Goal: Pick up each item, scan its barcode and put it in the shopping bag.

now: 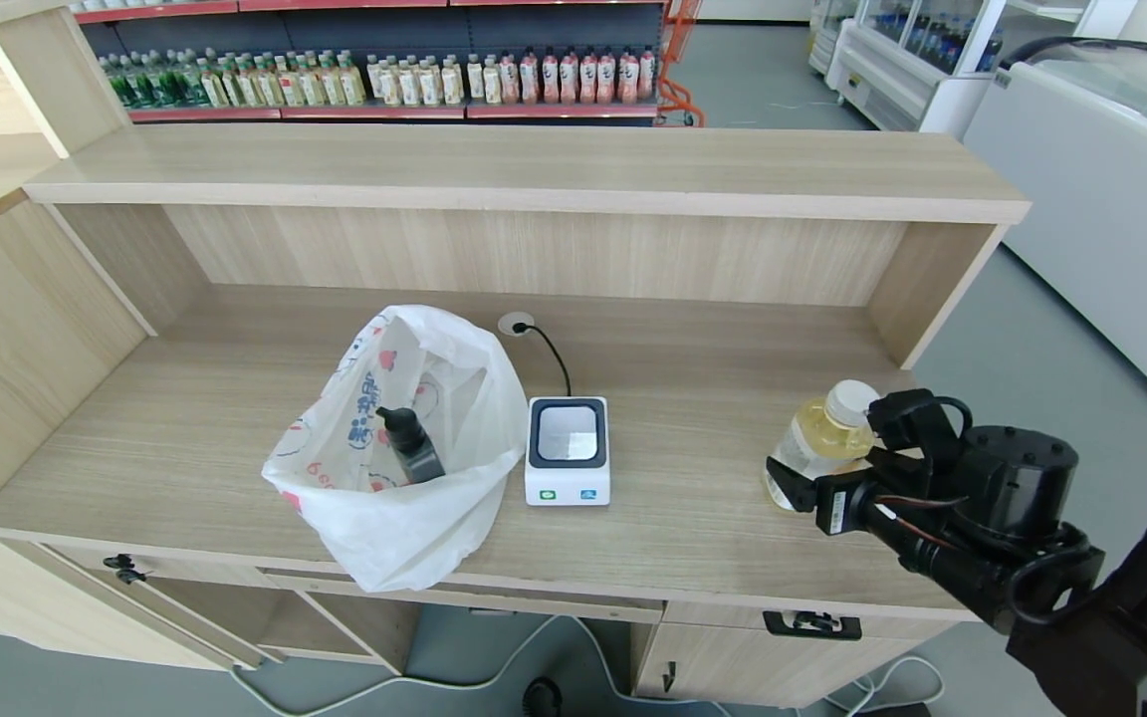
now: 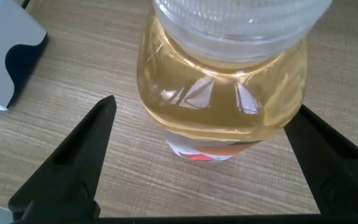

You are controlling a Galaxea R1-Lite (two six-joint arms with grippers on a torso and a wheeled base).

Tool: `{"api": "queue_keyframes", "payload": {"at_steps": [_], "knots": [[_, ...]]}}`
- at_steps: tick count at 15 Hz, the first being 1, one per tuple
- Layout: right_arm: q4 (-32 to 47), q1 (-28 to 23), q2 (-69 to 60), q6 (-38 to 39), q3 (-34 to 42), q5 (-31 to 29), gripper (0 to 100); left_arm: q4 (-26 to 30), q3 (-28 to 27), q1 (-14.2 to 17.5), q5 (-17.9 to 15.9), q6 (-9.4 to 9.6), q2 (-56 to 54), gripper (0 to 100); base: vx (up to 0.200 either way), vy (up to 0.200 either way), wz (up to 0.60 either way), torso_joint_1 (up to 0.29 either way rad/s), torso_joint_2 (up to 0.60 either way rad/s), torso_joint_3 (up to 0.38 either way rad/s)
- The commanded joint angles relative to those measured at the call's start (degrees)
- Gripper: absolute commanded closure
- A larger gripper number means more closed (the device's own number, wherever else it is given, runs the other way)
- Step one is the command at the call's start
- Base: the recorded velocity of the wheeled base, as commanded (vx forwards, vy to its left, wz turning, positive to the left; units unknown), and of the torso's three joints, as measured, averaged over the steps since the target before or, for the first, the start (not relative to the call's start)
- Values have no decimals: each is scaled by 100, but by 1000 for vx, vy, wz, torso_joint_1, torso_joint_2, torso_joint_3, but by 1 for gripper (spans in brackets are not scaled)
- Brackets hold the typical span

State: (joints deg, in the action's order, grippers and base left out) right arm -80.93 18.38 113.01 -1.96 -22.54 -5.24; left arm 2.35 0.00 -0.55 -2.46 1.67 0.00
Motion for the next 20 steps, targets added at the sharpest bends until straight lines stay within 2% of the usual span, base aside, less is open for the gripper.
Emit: {"api": "queue_keyframes", "payload": {"at_steps": [1,16,17,18,20], "knots": [[-80,-1,231,-41,-84,-3,0,2,0,2,0,0,9,0,0,0,0,0,0,0],[-907,34,1268,-349,-813,313,0,2,0,2,0,0,9,0,0,0,0,0,0,0],[-907,34,1276,-349,-840,375,100,2,0,2,0,0,9,0,0,0,0,0,0,0],[-907,34,1268,-401,-848,586,100,2,0,2,0,0,9,0,0,0,0,0,0,0],[-907,25,1233,-524,-848,630,100,2,0,2,0,0,9,0,0,0,0,0,0,0]]}}
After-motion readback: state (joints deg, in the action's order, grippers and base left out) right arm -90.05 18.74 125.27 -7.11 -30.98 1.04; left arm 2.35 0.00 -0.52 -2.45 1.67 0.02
